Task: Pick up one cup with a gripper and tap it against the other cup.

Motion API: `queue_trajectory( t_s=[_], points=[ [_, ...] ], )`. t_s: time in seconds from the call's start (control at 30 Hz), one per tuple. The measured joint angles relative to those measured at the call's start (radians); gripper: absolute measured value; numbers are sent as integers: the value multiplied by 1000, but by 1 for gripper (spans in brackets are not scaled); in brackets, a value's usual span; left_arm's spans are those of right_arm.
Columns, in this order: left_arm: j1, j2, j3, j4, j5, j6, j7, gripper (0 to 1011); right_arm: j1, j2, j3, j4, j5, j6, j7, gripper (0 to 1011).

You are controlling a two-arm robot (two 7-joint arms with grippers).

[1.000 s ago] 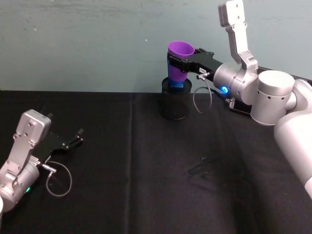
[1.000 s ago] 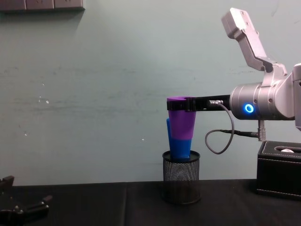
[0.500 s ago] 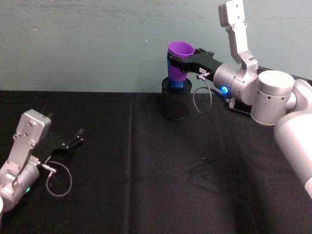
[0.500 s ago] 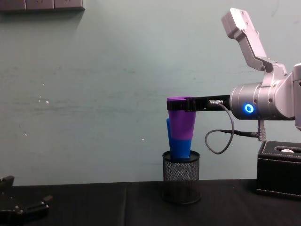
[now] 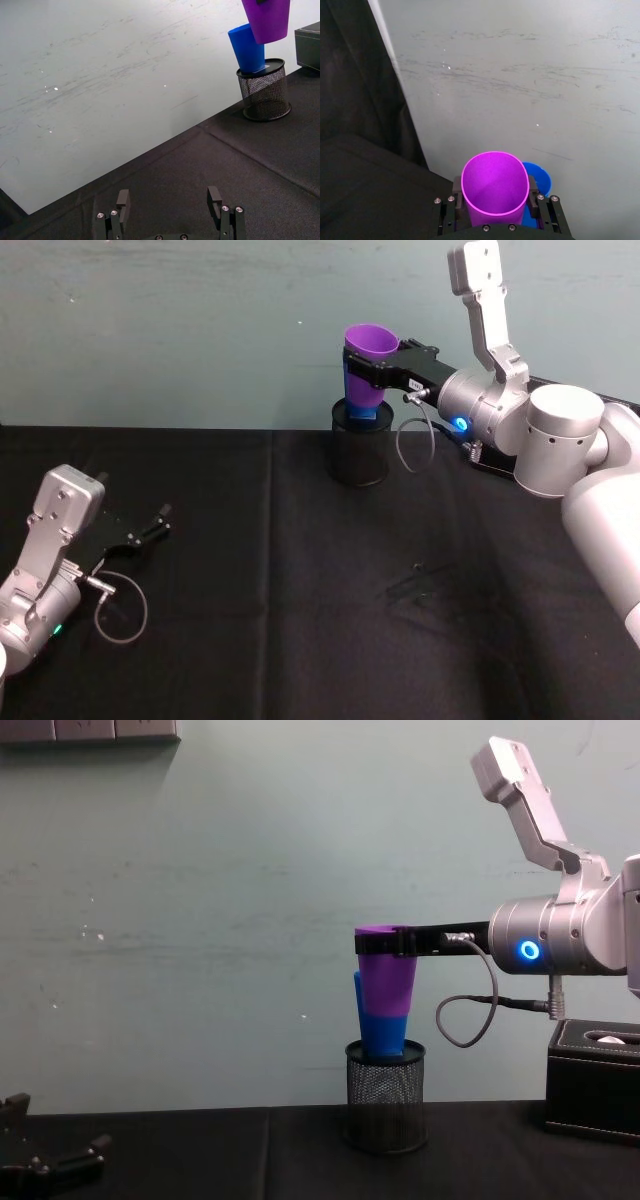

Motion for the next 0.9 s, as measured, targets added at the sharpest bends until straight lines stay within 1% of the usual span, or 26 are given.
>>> queue_trajectory(
  t_s=[0.9],
  points=[
    [0,0,0,0,0,0,0,1011,0,0,0,0,0,0,0,726]
  ],
)
